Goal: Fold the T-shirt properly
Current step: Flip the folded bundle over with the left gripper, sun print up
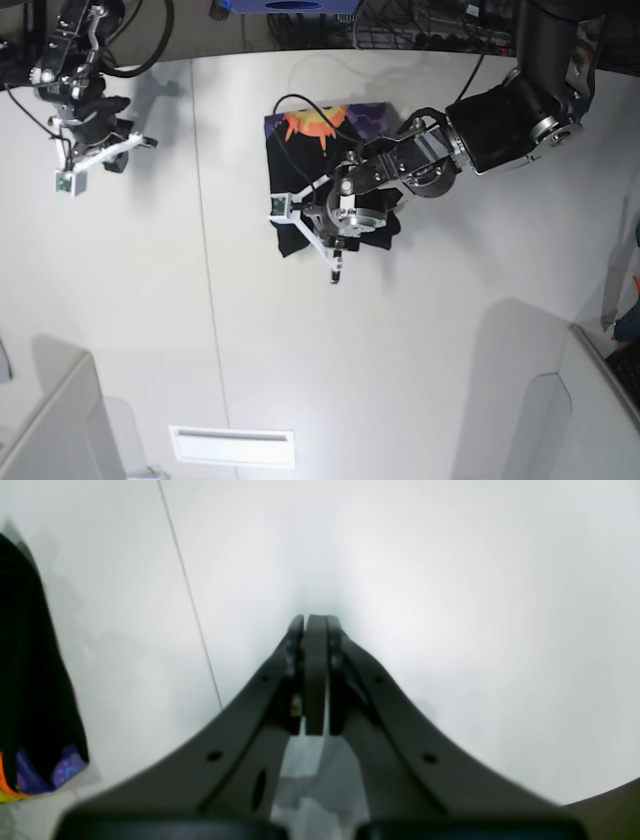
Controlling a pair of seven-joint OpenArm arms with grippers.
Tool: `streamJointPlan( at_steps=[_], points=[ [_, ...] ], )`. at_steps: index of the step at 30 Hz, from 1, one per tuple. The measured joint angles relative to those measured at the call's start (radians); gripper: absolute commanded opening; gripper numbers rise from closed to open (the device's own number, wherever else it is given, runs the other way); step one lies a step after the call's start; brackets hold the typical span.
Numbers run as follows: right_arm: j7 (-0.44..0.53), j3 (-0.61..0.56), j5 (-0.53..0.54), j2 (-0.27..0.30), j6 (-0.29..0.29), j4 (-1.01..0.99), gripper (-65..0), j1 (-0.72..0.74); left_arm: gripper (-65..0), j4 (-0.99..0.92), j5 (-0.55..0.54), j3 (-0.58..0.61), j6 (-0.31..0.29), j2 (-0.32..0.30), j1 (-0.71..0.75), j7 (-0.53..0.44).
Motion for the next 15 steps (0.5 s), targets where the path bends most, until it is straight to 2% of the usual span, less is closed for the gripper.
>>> streamJointPlan(
  at_steps=[13, 15],
  points=[
    [0.0, 0.002, -0.003, 0.0, 0.0, 0.0, -65.0, 0.006, -64.5, -0.014, 0.007, 0.002, 0.002, 0.03, -0.003, 0.018],
    [0.0, 0.001, -0.003, 0.0, 0.0, 0.0, -65.0, 0.006, -46.7, -0.014, 0.001, 0.002, 0.002, 0.039, -0.003, 0.04]
  ],
)
